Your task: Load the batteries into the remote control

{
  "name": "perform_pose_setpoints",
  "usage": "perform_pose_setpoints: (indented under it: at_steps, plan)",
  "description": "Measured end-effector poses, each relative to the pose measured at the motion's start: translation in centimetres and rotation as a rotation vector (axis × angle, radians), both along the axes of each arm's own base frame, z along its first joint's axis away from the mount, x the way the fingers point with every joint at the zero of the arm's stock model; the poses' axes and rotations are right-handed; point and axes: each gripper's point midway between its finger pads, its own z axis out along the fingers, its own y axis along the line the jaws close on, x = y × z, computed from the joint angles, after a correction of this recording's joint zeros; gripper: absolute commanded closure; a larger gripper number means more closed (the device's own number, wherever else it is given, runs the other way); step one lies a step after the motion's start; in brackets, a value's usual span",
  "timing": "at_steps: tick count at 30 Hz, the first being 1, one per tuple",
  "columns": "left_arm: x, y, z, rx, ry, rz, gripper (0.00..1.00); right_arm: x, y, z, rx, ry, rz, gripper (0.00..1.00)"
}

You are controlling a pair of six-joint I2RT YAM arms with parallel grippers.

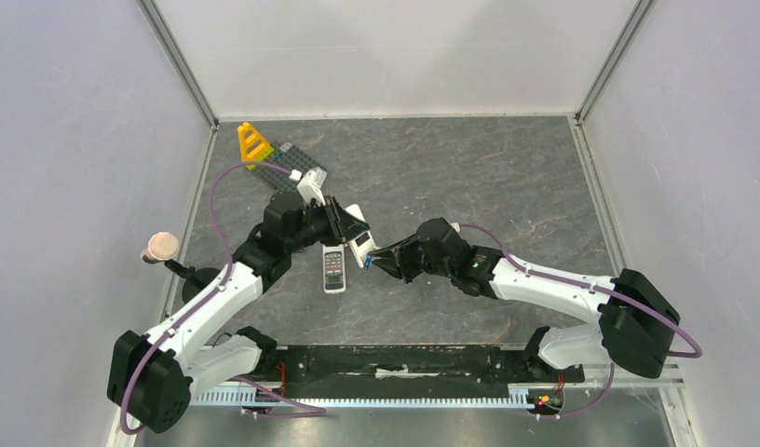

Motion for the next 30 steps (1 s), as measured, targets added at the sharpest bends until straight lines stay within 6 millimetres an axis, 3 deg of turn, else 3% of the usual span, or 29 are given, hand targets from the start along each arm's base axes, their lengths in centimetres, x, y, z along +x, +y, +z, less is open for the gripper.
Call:
perform_pose_setpoints:
  at_steps: [15,21,28,30]
  plan:
    - [0.3,-0.3,-0.9,0.026,0.077,0.000,0.98,0.1,-0.1,-0.1,0.002,0.008,0.003,0.61]
    - [0.6,-0.5,-1.4,0.027,0.109,0.008,0.98,0.0,-0.2,-0.4,-0.011,0.011,0.008,0.75]
    - [0.8,-0.6,-1.6,0.026,0.121,0.015,0.98,-0.3,-0.4,-1.0,-0.027,0.020,0.016,0.98]
    - [0.8,-0.6,-1.8,0.029,0.127,0.015,0.98,-0.4,-0.4,-1.1,-0.026,0.023,0.021,1.00]
